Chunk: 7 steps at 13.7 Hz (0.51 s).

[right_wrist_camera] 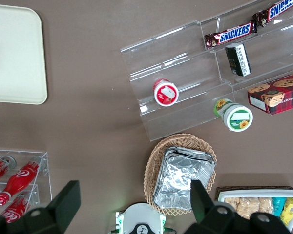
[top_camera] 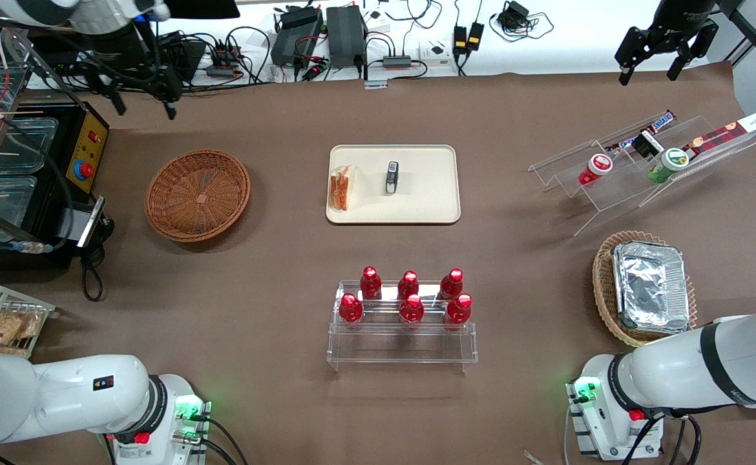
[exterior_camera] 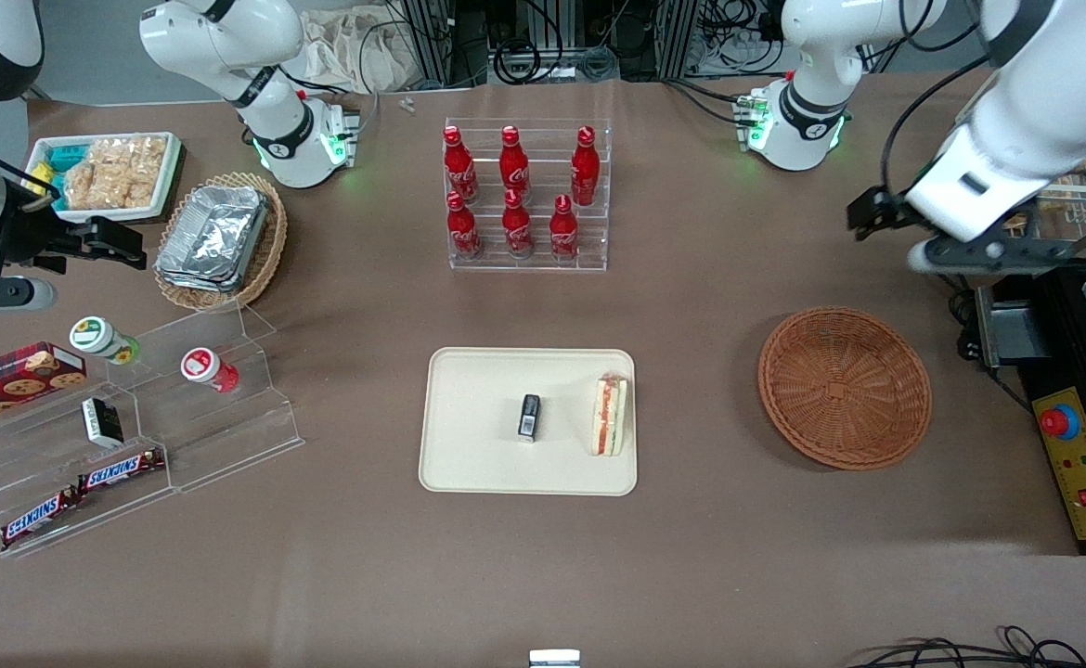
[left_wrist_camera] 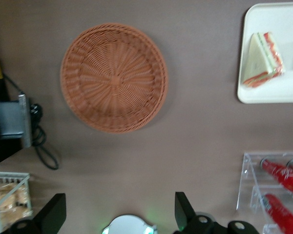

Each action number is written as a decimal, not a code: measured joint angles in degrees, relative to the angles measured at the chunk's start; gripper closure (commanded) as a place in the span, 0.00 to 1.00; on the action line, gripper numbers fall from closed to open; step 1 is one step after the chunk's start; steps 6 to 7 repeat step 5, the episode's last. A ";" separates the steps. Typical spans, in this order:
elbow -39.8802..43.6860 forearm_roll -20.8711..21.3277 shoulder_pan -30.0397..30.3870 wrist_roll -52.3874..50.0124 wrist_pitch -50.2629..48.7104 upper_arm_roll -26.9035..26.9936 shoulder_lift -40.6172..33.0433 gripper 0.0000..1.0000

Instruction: Place sandwich from basket to tray

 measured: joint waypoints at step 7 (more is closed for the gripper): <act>-0.24 -0.20 -8.41 1.81 -0.45 9.51 -1.55 0.00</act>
